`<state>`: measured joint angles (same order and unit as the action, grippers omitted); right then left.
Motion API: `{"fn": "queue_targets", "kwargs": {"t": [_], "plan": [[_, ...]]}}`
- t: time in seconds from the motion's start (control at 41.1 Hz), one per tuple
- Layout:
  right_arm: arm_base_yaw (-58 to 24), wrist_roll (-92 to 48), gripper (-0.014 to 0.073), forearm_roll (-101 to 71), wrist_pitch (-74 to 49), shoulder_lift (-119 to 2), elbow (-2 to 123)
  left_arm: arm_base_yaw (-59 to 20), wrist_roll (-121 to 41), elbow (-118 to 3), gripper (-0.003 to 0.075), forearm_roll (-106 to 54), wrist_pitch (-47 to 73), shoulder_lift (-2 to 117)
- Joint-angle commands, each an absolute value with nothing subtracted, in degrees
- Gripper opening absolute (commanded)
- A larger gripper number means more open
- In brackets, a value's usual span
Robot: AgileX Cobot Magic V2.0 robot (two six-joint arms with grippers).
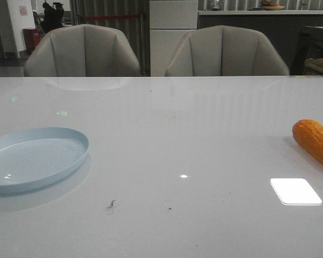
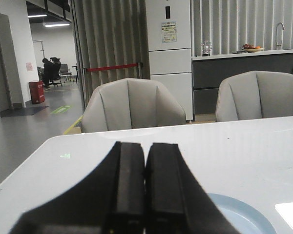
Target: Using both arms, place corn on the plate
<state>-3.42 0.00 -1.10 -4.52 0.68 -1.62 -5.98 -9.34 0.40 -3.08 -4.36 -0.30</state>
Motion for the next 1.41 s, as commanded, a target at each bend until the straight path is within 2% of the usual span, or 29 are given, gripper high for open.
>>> {"fn": "queue_targets", "kwargs": {"t": [0.0,0.73,1.144,1.265,1.387], "plan": [[-3.1,0.0,0.0035,-0.9,0.4,2.0,-0.4,-6.0,-8.7,2.5,0.0096,-3.4,-9.0,-1.2],[-3.1,0.0,0.0035,-0.9,0.9,2.0,-0.4,-6.0,-8.7,2.5,0.0096,-3.4,-9.0,-1.2],[-3.1,0.0,0.0035,-0.9,14.1,2.0,0.0,-6.0,-8.7,-0.5,0.0096,-3.4,-9.1,-1.2],[-3.1,1.4,0.0035,-0.9,6.7,2.0,4.7,-6.0,-8.7,-4.1,0.0096,-3.4,-8.1,-1.1],[-3.1,1.4,0.0035,-0.9,-3.1,1.7,12.6,-6.0,-8.7,-8.9,0.0096,-3.3,-2.1,-1.0]]}}
